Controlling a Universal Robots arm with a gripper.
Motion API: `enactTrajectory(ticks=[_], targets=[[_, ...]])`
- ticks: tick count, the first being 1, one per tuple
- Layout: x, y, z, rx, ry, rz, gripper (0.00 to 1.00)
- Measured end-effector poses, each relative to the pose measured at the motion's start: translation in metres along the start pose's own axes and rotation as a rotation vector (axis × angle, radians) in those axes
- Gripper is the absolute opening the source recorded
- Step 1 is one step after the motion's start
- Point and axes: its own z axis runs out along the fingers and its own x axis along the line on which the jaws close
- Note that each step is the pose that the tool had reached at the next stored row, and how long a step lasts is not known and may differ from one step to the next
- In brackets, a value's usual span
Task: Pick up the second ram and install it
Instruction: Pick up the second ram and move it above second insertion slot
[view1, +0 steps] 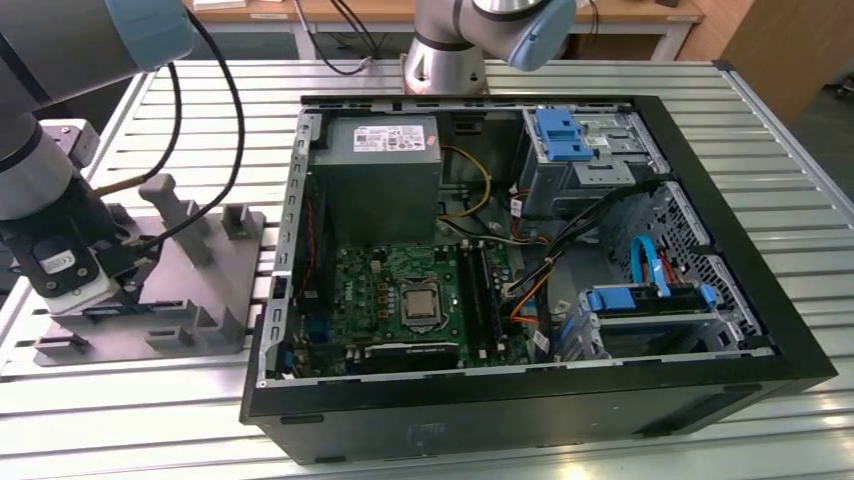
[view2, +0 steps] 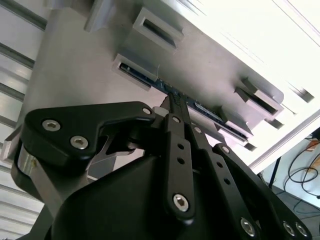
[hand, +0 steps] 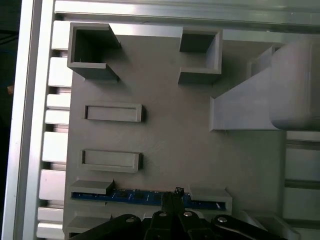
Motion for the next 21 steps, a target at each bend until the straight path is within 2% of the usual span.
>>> enactTrajectory(ticks=[9,21], targets=[[0.0001,0.0000,-0.0001,0.0006,-0.0021,-0.011,0.10],[0.0001,0.0000,0.0003,0.0061,0.0056,-0.223,0.10]])
